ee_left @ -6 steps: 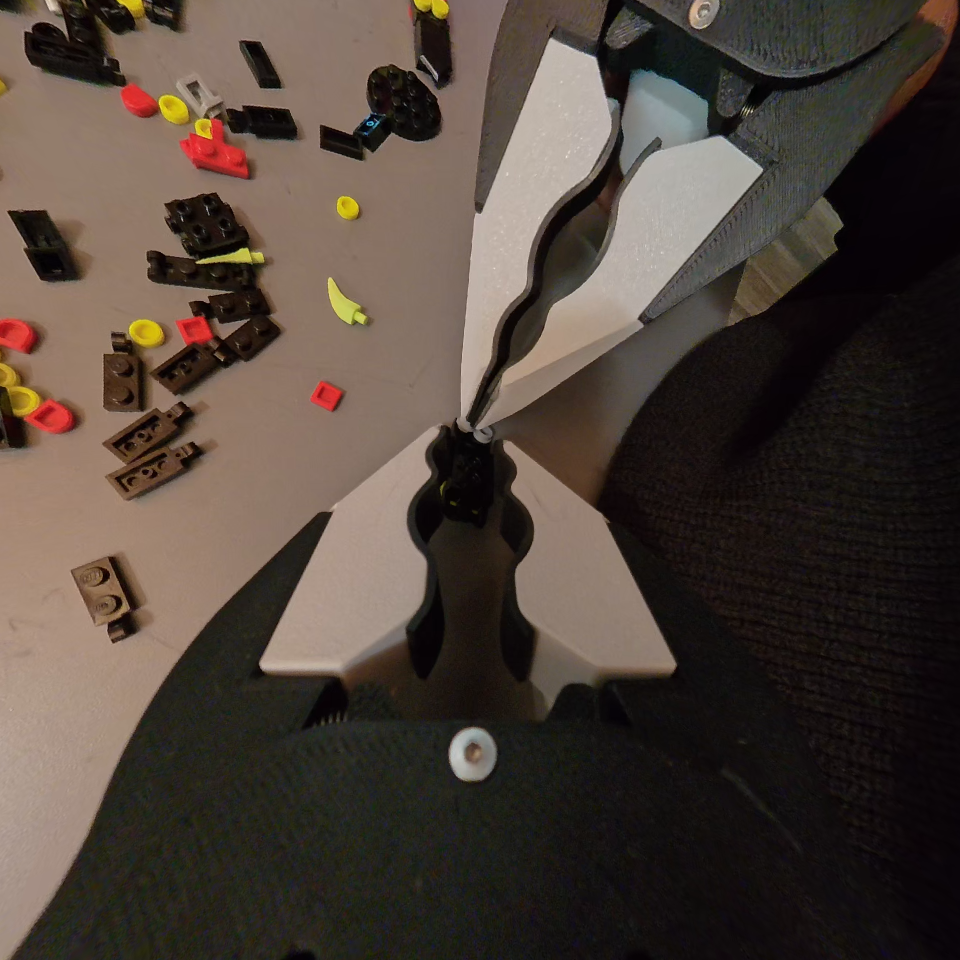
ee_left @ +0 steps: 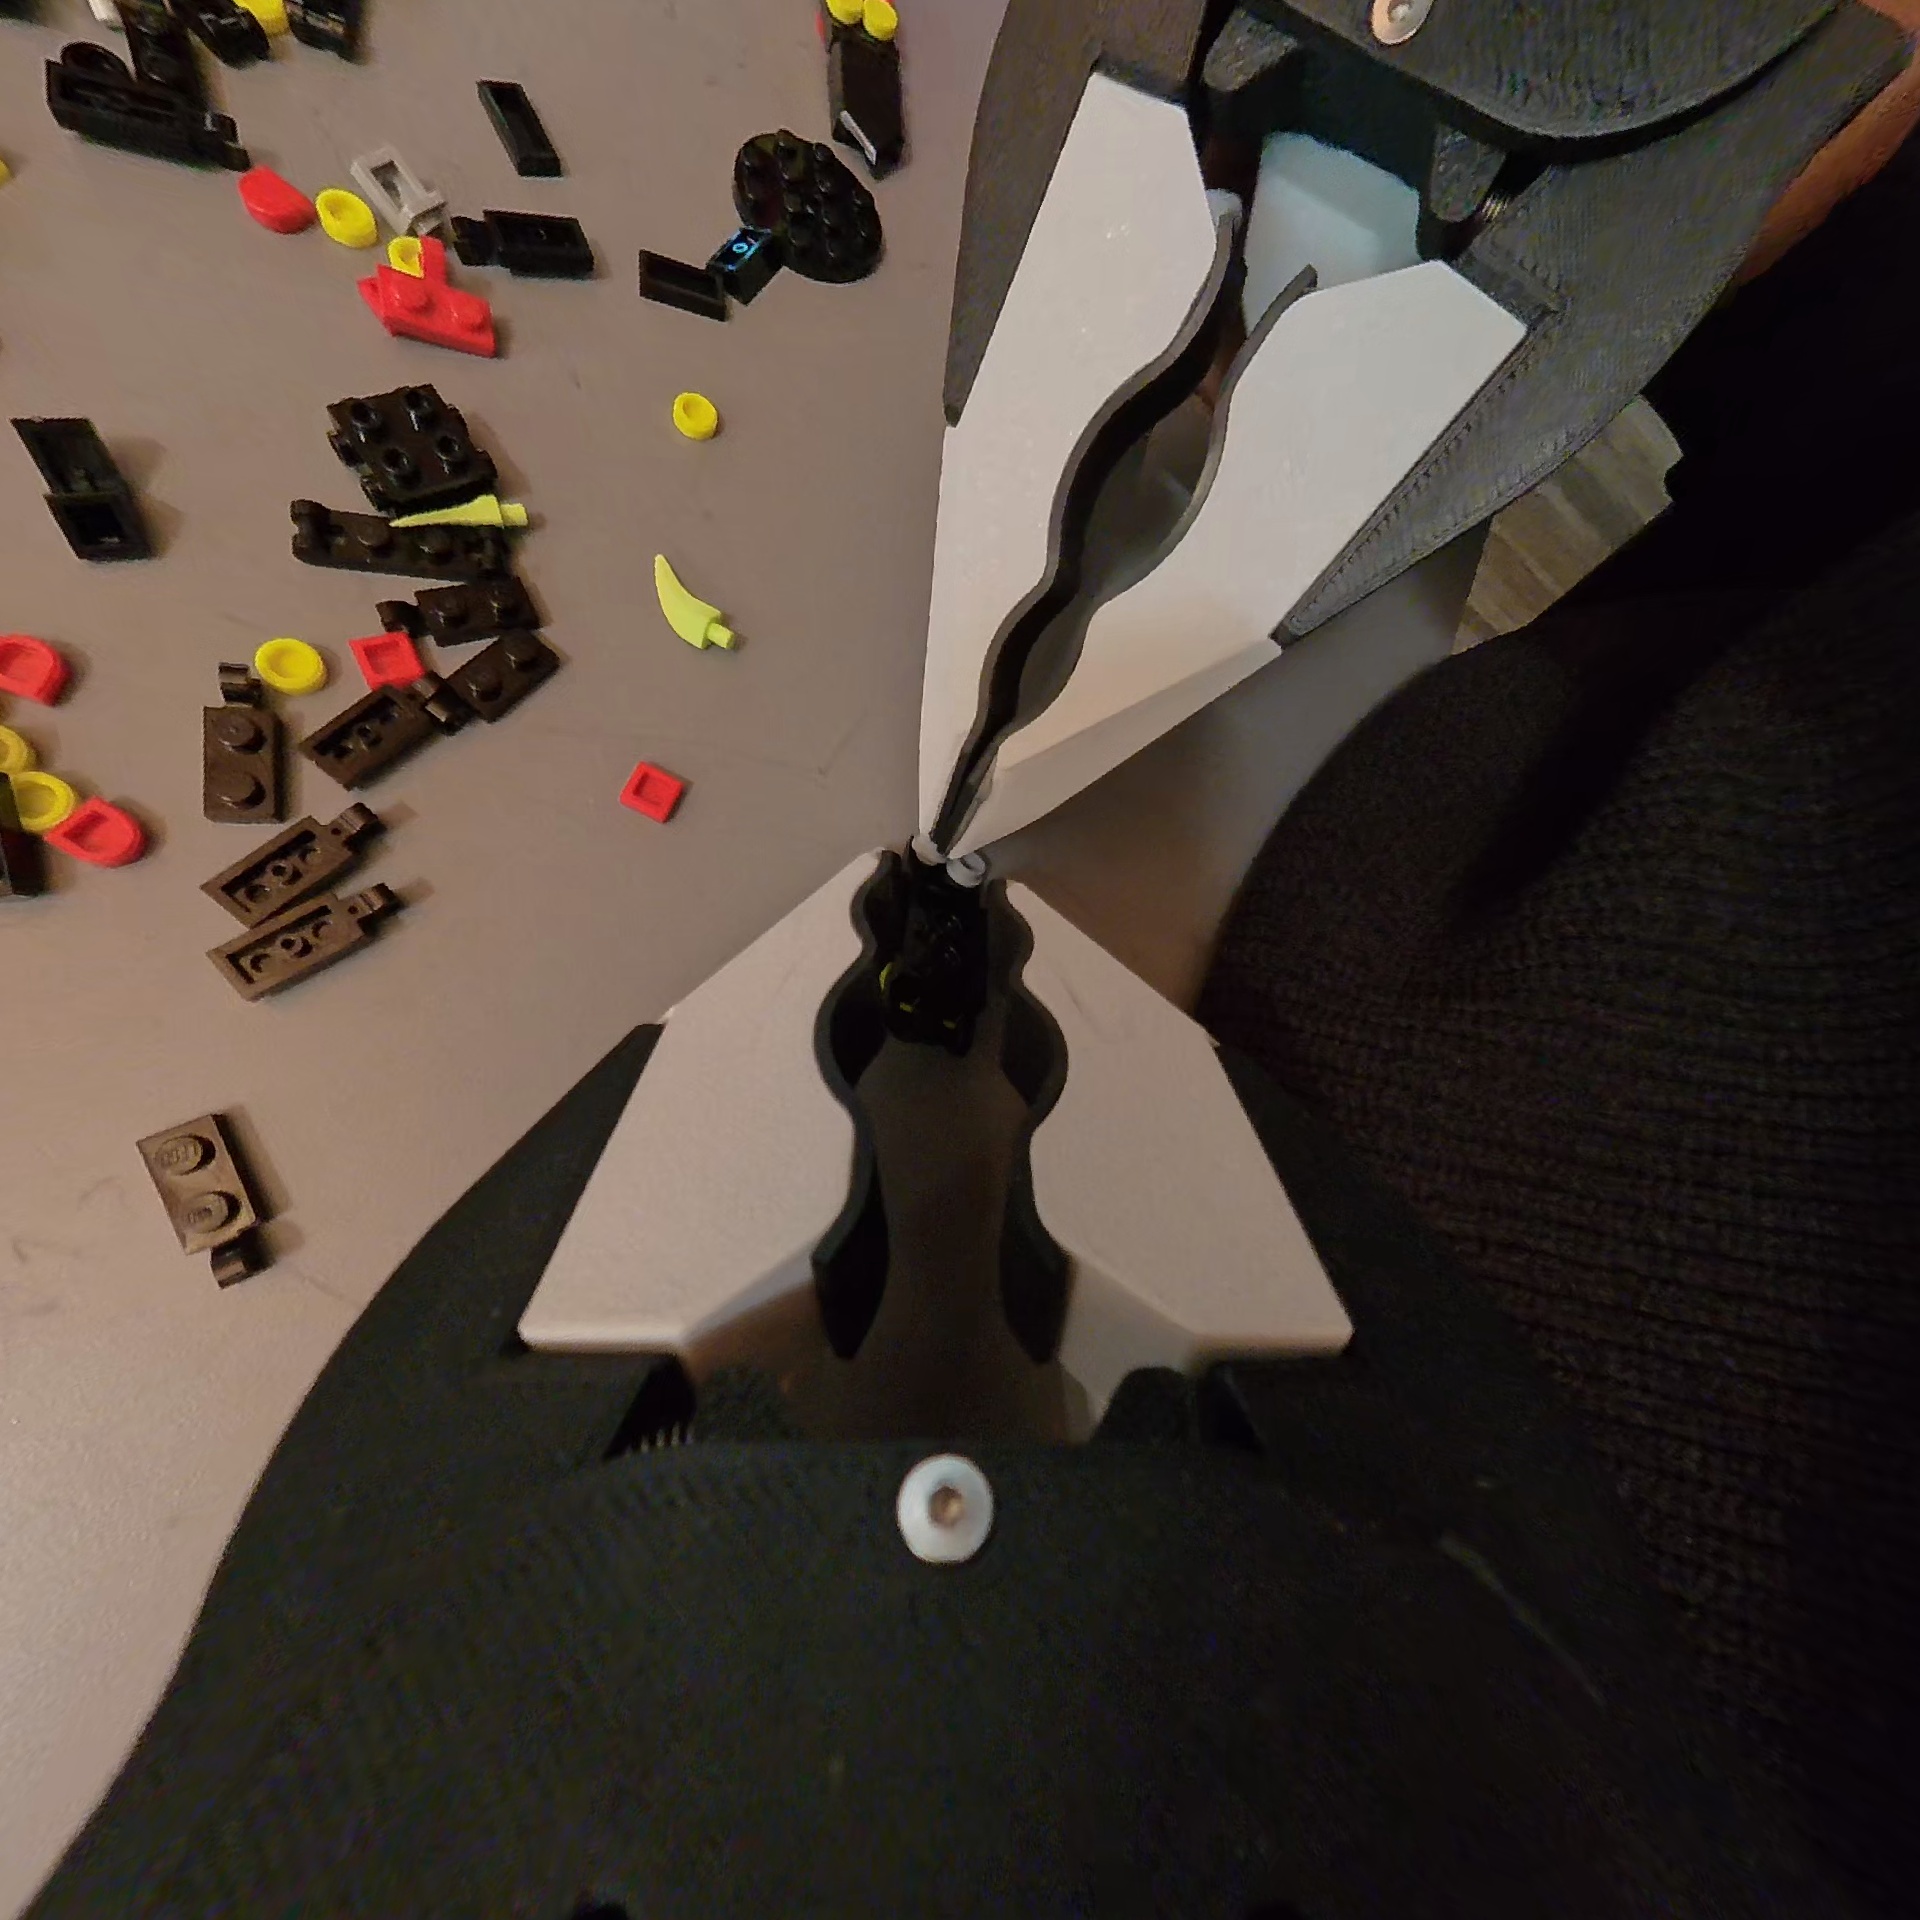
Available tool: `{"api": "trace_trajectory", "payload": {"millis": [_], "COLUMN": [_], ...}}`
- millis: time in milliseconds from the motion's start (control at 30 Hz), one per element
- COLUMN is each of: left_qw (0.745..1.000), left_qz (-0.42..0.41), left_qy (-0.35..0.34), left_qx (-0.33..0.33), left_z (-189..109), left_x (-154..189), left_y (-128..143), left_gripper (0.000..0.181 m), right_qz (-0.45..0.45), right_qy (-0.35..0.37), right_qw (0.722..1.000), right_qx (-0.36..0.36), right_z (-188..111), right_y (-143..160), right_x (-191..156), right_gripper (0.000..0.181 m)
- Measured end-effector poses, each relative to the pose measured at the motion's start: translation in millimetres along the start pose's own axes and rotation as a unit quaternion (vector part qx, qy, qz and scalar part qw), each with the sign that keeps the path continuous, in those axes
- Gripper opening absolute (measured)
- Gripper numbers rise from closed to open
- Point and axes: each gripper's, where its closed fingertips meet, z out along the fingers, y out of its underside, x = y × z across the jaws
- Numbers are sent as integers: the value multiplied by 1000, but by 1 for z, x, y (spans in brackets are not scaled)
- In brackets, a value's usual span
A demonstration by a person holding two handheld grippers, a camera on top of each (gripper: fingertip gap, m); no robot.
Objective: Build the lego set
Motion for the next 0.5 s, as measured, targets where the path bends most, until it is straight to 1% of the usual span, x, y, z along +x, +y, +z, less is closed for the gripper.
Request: {"api": "trace_trajectory", "payload": {"millis": [200,300,433,500], "left_qw": [1000,1000,1000,1000], "left_qz": [-2,-3,-4,-4], "left_qy": [-2,-2,-2,-1], "left_qx": [-2,-2,-1,-2], "left_z": [0,0,0,0], "left_x": [0,0,0,0], "left_y": [0,0,0,0], "left_gripper": [16,16,16,16], "right_qz": [12,0,7,-10], "right_qy": [13,25,21,15], "right_qw": [1000,999,999,1000], "right_qx": [-25,-39,-34,-25], "right_z": [2,2,2,2], "right_y": [0,1,0,0], "right_x": [-1,-1,-1,0], "right_gripper": [0,0,0,0]}}
